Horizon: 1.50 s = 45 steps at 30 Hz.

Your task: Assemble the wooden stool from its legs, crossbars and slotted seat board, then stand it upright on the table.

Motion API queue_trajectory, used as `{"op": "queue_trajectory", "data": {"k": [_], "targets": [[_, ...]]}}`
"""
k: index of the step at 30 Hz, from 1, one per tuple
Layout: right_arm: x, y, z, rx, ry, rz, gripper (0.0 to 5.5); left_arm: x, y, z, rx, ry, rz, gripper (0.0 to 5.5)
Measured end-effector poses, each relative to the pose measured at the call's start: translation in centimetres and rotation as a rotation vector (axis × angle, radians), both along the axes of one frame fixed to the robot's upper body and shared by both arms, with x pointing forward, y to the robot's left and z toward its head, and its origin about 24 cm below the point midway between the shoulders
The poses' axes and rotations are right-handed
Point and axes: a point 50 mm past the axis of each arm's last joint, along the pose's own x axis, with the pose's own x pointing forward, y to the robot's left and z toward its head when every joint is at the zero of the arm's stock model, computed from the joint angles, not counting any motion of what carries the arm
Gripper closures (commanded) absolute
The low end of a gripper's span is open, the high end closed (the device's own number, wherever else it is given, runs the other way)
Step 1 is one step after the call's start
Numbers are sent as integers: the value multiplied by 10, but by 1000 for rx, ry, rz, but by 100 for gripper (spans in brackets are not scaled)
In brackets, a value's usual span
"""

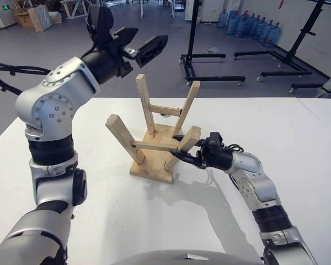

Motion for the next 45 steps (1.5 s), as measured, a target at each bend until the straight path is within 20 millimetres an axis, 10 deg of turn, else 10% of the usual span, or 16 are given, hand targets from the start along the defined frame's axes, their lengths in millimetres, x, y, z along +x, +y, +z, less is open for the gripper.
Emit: {"op": "queue_trajectory", "data": {"k": [10,19,35,40,45], "targets": [[28,25,2,7,-2,-115,344,-17,-33,-2,-586,558,-270,25],[41,25,1,-33,1,-173,344,-28,-11,-98,-865,1075,-4,25],[41,29,1,-34,2,-152,344,-20,-27,-85,-890,1036,-120,25],[40,33,0,-58,5,-131,344,-28,-36,-142,-792,1104,-204,25],[41,33,-3,-86,16,-140,344,-27,-32,-156,-791,1024,-262,25]]}}
